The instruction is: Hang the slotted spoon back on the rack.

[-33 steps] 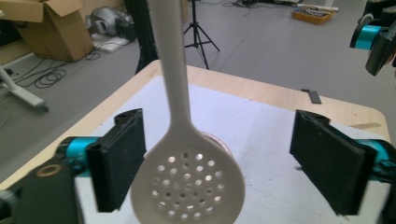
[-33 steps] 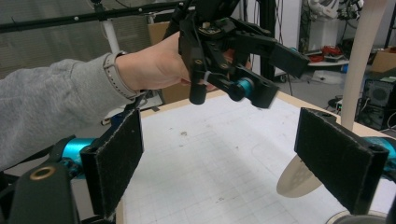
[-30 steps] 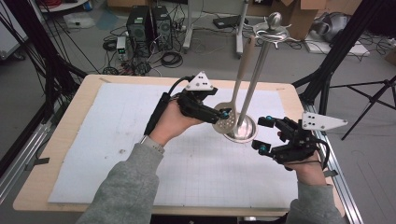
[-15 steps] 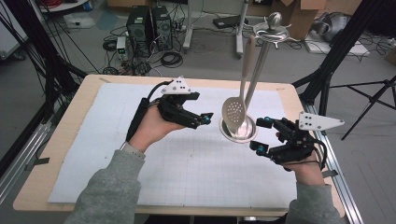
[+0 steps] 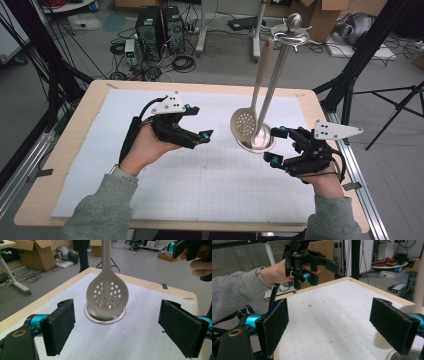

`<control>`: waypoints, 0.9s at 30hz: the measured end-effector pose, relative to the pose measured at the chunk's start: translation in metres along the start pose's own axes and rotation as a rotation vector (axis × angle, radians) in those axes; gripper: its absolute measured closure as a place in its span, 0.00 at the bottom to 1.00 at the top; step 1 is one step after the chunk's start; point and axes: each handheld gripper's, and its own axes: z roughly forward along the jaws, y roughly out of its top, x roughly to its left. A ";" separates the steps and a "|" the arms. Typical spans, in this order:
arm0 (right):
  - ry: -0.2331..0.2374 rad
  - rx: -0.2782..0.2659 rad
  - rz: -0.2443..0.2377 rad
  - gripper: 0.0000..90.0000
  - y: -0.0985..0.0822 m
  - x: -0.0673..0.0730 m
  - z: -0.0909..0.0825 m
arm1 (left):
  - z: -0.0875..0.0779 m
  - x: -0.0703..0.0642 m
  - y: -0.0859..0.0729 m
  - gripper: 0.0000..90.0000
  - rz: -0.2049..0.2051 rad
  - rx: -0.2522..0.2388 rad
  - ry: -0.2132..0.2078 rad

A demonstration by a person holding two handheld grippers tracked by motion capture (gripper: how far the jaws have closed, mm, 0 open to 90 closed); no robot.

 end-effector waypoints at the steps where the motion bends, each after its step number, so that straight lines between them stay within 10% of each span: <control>1: 0.000 0.002 -0.002 0.16 0.000 0.000 0.000 | -0.003 0.001 -0.002 0.16 -0.002 0.001 0.003; 16: -0.002 0.027 0.002 0.16 -0.003 -0.002 0.007 | -0.043 0.019 -0.034 0.16 -0.038 -0.024 0.069; 27: -0.009 0.035 0.003 0.16 -0.004 -0.001 0.009 | -0.071 0.016 -0.047 0.16 -0.003 -0.076 0.038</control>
